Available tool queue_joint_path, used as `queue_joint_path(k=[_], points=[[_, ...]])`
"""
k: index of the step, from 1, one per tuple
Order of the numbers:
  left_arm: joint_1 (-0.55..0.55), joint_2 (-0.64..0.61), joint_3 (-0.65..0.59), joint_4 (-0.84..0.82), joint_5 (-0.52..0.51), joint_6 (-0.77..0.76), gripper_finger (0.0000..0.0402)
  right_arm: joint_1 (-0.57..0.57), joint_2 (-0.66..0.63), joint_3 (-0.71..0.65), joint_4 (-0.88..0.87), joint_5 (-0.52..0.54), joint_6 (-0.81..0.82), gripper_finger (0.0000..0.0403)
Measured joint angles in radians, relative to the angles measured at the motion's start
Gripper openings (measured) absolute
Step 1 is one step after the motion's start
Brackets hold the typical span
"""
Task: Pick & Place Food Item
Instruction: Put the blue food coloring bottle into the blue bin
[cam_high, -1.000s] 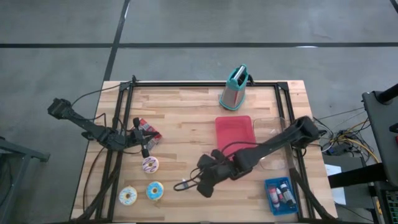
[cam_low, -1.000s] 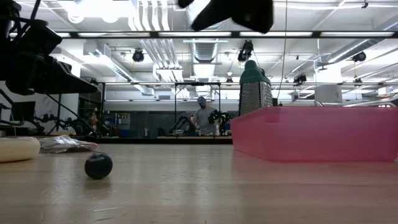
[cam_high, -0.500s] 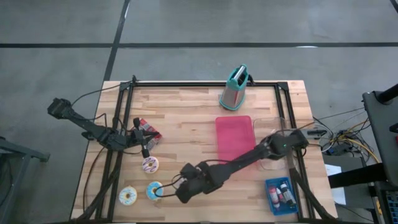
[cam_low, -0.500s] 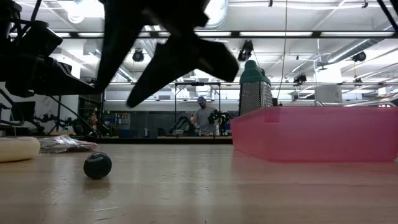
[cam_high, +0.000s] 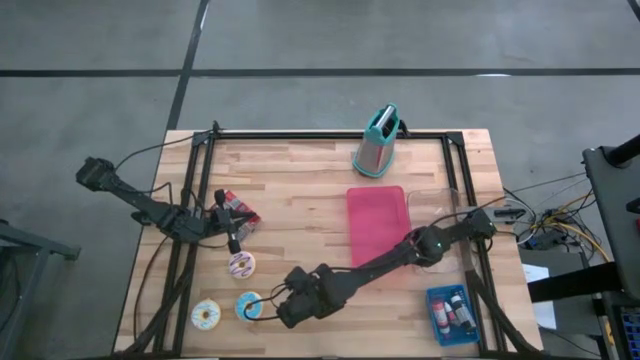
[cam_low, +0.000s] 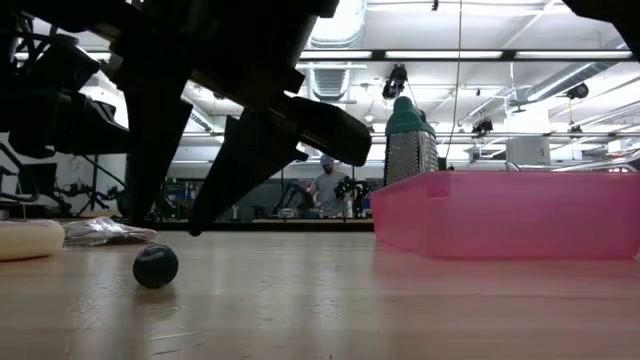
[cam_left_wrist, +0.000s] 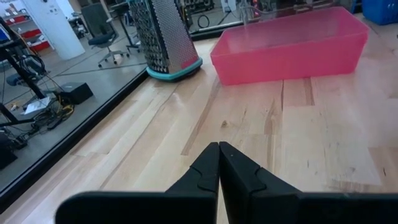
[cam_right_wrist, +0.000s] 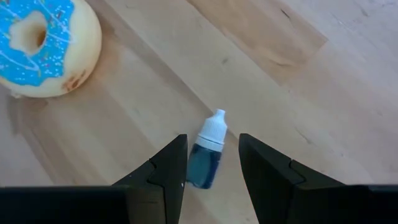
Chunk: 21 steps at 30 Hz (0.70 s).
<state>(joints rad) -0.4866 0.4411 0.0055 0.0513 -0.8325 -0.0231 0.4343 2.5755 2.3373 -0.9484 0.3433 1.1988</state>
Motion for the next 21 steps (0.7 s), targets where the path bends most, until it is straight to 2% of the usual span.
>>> queue_joint_path(k=[21], points=[[0.0,0.001,0.0,0.0,0.001,0.0,0.0012,0.006,0.036,-0.01,0.019,-0.034,-0.001,0.0141]])
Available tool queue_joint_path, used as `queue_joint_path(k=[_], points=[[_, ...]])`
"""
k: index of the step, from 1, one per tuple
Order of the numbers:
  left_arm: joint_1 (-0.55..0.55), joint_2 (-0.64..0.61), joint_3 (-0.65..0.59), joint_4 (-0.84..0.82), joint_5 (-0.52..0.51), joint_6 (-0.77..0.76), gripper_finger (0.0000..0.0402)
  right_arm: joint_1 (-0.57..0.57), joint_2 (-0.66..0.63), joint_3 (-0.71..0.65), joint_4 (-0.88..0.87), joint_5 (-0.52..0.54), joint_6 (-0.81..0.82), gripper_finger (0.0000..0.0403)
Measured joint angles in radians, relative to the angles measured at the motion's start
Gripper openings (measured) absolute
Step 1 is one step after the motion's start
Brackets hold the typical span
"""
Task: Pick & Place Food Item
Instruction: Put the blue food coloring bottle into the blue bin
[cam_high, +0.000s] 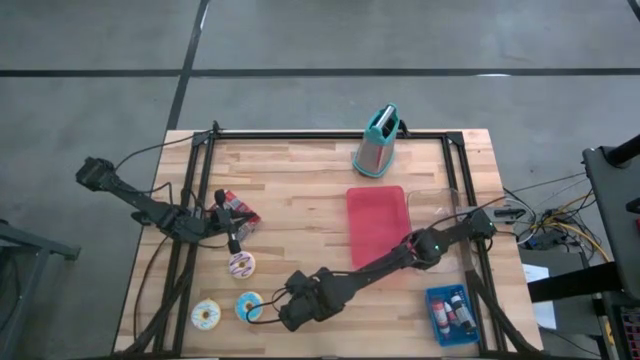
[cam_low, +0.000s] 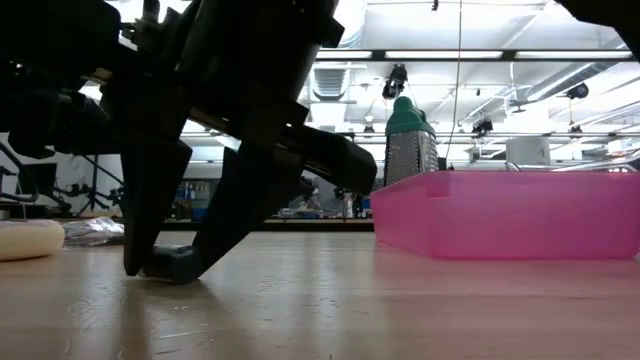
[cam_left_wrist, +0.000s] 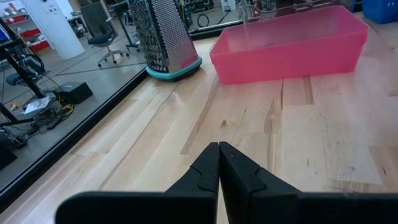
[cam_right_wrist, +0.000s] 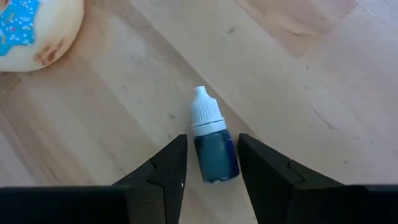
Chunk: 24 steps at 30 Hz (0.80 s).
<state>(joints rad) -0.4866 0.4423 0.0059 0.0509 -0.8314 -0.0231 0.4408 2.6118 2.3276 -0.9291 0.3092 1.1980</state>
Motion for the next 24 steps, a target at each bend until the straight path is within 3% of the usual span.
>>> queue_joint_path(k=[15,24], points=[[0.0,0.0,0.0,0.0,0.0,0.0,0.0012,0.0,0.0,-0.002,-0.011,0.0,0.0,0.0087],[0.0,0.0,0.0,0.0,0.0,0.0,0.0012,0.0,0.0,-0.002,-0.01,0.002,0.0,0.0088]])
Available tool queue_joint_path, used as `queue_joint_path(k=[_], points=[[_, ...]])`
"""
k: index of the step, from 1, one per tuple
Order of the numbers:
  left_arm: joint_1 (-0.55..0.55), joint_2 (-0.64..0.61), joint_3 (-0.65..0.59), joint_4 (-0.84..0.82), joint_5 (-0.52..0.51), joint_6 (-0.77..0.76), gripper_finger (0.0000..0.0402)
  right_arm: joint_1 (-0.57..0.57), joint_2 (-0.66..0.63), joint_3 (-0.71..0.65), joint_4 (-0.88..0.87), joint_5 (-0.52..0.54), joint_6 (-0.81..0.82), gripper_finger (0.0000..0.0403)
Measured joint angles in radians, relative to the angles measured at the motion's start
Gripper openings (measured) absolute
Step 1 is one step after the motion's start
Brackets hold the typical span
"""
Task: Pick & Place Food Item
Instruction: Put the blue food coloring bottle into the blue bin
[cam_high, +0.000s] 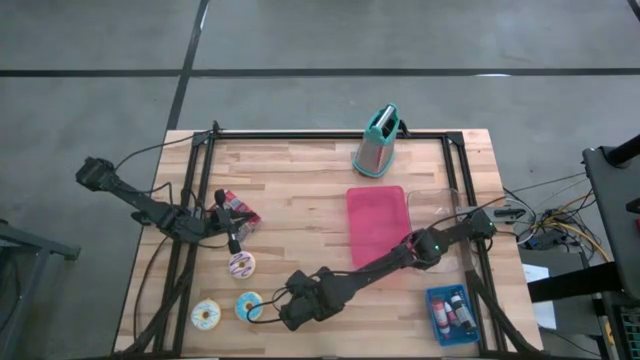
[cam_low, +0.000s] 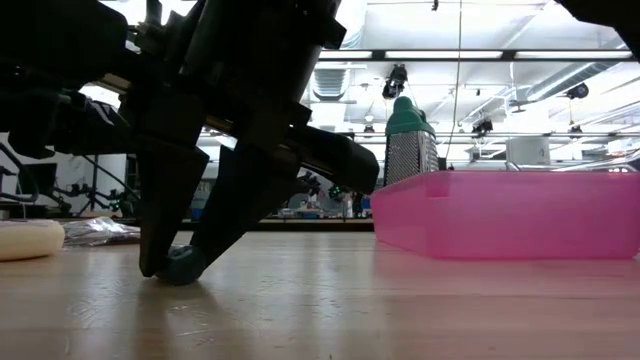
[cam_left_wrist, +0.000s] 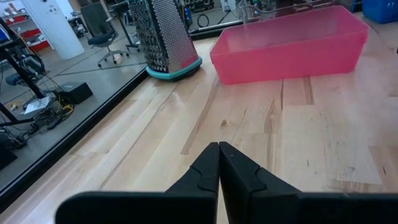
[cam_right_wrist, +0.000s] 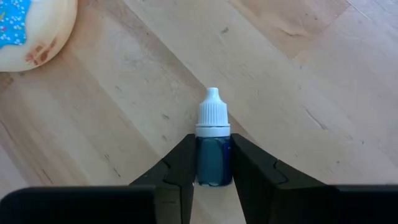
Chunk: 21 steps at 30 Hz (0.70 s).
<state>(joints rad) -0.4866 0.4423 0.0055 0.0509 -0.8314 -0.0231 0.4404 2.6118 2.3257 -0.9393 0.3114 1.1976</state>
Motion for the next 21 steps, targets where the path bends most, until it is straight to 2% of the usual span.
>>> queue_joint_path(k=[6,13,21], points=[[0.0,0.0,0.0,0.0,0.0,0.0,0.0012,0.004,-0.007,0.0,-0.023,0.01,0.007,0.0083],[0.0,0.0,0.0,0.0,0.0,0.0,0.0012,0.046,-0.057,0.026,-0.129,0.084,0.063,0.0086],[0.0,0.0,0.0,0.0,0.0,0.0,0.0012,0.121,-0.16,0.027,-0.346,0.115,0.165,0.0084]])
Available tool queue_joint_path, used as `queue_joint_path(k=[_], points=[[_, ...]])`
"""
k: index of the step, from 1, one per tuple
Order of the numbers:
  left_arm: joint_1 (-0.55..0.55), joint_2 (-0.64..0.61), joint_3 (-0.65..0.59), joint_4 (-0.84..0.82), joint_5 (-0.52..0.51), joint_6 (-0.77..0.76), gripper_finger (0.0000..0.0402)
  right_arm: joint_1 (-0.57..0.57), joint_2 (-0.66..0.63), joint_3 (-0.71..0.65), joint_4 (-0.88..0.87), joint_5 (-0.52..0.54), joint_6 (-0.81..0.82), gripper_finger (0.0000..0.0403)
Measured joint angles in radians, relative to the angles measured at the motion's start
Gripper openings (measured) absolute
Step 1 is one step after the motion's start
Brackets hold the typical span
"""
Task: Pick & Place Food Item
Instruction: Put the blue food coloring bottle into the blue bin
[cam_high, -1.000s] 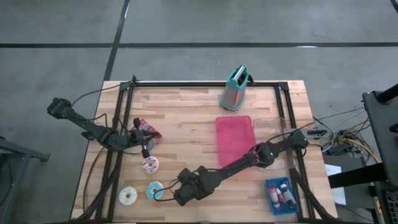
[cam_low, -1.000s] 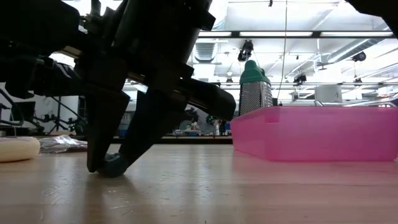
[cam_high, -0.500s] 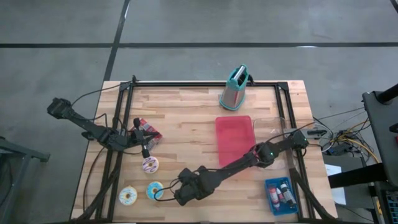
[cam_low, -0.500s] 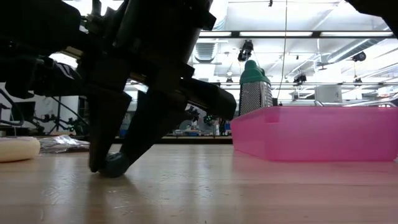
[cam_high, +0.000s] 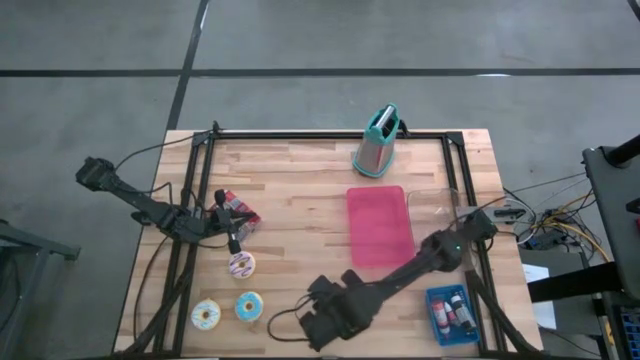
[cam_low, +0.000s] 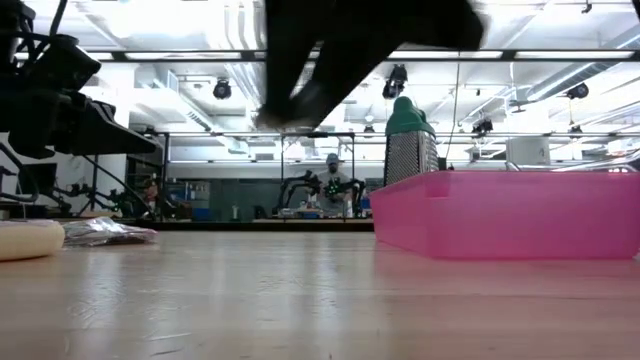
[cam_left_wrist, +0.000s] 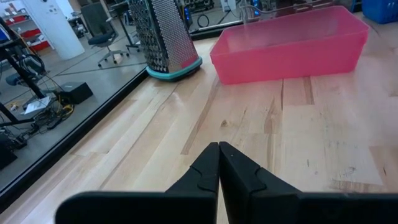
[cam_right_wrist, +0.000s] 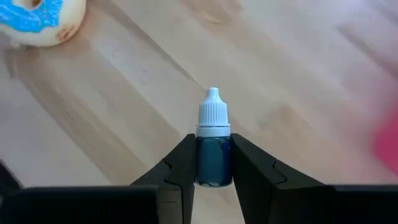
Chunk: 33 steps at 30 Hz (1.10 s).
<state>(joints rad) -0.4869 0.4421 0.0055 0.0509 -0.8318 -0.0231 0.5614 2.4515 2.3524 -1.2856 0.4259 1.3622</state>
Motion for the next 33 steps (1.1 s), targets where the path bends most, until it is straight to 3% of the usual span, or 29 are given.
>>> queue_joint_path(k=[6,10,18,25,33], points=[[0.0,0.0,0.0,0.0,-0.001,0.0,0.0012,0.082,-0.065,0.0,-0.188,-0.002,0.108,0.0085],[0.0,0.001,0.0,0.0,-0.001,0.0,0.0012,0.149,-0.113,0.0,-0.292,-0.012,0.269,0.0085],[0.0,0.002,0.0,0.0,0.0,0.0,0.0012,0.311,-0.193,-0.007,-0.287,-0.021,0.526,0.0088],[0.0,0.003,0.0,0.0,0.0,0.0,0.0012,0.416,-0.2,-0.014,-0.286,-0.158,0.551,0.0085],[0.0,0.004,0.0,0.0,0.0,0.0,0.0012,0.502,-0.223,-0.159,-0.285,-0.168,0.629,0.0084]])
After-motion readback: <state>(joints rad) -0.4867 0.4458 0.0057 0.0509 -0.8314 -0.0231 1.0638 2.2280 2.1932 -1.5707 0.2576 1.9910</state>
